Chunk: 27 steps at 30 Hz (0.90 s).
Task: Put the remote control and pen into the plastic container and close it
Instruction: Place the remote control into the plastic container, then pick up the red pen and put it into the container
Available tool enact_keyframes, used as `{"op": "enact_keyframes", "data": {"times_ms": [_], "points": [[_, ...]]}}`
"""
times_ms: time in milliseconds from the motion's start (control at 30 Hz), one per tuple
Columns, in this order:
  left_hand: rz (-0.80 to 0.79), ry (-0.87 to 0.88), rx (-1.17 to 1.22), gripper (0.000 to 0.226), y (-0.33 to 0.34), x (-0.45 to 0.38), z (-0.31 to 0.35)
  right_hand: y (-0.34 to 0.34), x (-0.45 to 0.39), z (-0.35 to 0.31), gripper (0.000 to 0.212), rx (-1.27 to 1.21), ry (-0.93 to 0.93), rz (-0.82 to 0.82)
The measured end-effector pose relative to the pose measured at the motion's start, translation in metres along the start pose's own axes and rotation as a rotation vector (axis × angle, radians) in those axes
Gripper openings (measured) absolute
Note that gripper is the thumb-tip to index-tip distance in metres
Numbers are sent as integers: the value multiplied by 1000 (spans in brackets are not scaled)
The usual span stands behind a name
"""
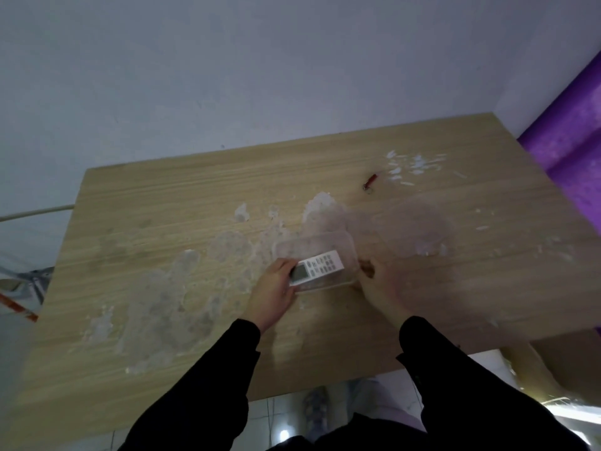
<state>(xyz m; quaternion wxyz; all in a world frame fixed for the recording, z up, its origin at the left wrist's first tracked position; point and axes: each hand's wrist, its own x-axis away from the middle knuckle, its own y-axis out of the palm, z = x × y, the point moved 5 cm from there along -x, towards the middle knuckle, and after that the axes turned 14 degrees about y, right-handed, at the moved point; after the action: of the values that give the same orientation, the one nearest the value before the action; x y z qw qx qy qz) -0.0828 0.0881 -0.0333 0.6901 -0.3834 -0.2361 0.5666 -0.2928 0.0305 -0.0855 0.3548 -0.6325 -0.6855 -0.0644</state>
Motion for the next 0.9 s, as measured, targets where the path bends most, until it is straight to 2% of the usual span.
{"op": "enact_keyframes", "data": {"times_ms": [200, 300, 433, 500, 600, 733, 900], "points": [[-88, -34, -3, 46, 4, -8, -12, 1, -3, -1, 14, 7, 6, 11], [-109, -31, -29, 42, 9, -11, -12, -4, -2, -8, 17, 99, -13, 15], [132, -15, -57, 34, -1, -11, -6, -21, -17, -33, 11, 142, -116, 119], [230, -80, -72, 40, -3, -14, -9, -31, -37, -53, 14, 180, -152, 180], [287, -263, 13, 48, 1, -20, -19, -40, -76, -83, 19, 224, -172, 210], [326, -390, 109, 45, 13, -24, -29, -49, -131, -112, 19, 330, -192, 271], [377, -424, 94, 40, 19, -22, -33, -50, -175, -128, 51, 517, -81, 327]]}}
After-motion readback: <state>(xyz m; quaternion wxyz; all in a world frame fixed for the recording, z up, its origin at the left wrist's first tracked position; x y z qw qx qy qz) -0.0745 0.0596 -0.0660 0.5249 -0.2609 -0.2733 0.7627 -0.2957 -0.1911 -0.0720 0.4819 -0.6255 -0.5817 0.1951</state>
